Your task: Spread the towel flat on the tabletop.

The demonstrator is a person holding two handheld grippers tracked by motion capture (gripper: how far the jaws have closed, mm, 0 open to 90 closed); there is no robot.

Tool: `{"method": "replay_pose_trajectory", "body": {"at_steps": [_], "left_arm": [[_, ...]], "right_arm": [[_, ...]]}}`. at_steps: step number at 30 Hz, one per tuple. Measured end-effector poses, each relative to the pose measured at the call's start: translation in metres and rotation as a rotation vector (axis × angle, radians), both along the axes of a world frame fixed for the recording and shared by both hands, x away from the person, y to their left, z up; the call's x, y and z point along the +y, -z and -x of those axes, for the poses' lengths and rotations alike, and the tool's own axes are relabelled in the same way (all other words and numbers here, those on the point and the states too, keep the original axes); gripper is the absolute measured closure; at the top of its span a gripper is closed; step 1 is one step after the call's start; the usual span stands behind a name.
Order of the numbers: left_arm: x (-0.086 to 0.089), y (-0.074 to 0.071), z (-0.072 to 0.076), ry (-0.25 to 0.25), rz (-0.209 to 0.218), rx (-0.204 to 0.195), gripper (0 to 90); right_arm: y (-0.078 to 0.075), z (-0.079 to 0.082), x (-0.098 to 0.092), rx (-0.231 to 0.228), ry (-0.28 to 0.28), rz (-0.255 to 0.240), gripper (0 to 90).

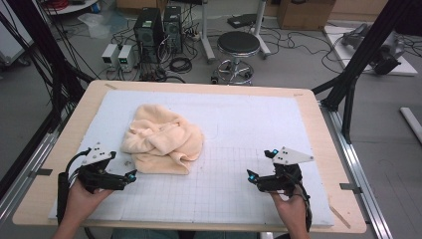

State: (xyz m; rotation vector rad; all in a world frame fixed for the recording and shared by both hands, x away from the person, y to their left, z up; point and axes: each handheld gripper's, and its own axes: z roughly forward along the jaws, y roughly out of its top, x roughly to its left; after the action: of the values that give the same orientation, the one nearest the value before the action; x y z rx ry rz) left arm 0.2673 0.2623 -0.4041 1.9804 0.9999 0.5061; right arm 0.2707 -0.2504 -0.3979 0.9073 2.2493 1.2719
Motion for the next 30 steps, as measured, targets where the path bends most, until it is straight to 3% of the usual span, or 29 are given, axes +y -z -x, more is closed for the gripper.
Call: {"method": "replay_pose_trajectory", "body": {"at_steps": [11, 24, 30], "left_arm": [[-0.001, 0.0, -0.003, 0.004, -0.012, -0.004, 1.8], [0.005, -0.002, 0.002, -0.013, 0.005, -0.013, 1.8], [0.004, -0.002, 0.002, -0.01, -0.003, -0.016, 1.8]], "right_arm": [[0.002, -0.002, -0.003, 0.002, -0.001, 0.006, 10.5], [0.002, 0.001, 0.006, 0.002, -0.031, -0.003, 10.5], [0.0, -0.006, 0.013, 0.034, -0.045, -0.007, 10.5]]}}
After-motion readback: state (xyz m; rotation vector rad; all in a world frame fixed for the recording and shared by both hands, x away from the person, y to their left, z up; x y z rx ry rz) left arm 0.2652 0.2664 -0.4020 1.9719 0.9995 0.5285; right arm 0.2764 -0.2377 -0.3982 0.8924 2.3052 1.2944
